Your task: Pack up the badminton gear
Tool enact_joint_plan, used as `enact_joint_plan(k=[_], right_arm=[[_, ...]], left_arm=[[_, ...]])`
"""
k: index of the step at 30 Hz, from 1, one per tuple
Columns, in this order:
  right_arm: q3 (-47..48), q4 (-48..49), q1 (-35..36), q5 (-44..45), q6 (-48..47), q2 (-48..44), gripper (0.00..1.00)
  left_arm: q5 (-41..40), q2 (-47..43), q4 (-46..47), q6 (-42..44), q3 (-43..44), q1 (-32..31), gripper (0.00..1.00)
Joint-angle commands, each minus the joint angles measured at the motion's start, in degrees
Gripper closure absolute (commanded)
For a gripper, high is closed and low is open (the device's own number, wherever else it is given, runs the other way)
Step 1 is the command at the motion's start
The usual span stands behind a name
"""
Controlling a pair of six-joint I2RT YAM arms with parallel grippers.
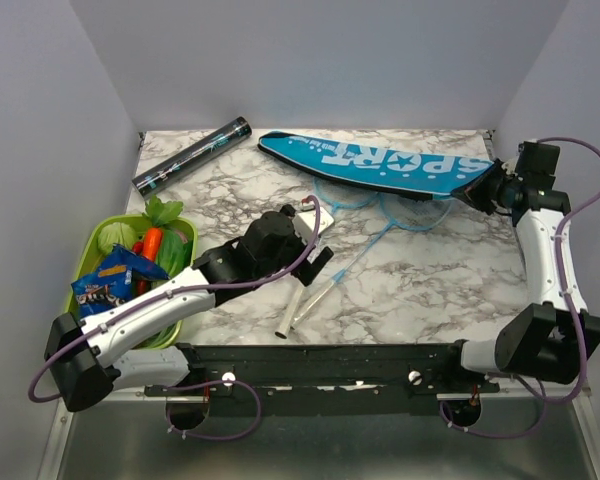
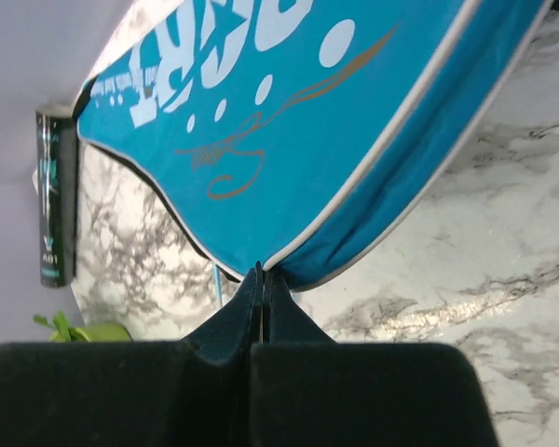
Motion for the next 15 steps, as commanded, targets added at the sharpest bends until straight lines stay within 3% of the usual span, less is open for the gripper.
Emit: enact_joint_plan(k=[1, 7, 15], right_arm=[[-2.5, -3.8, 1.2, -9.1, -8.3, -6.7, 0.99], [-9.0, -6.1, 4.9, -11.2, -11.2, -16.2, 0.99], [-10.4, -13.2, 5.8, -15.3, -13.4, -30.1, 0.99]], left_arm=[[-3.5, -3.8, -4.0, 0.6, 2.1, -0.4, 0.01], [-4.7, -6.4, -5.7, 0.1, 1.8, -0.6, 0.01], [-6.6, -4.3, -7.6, 2.7, 4.5, -1.2, 0.01]])
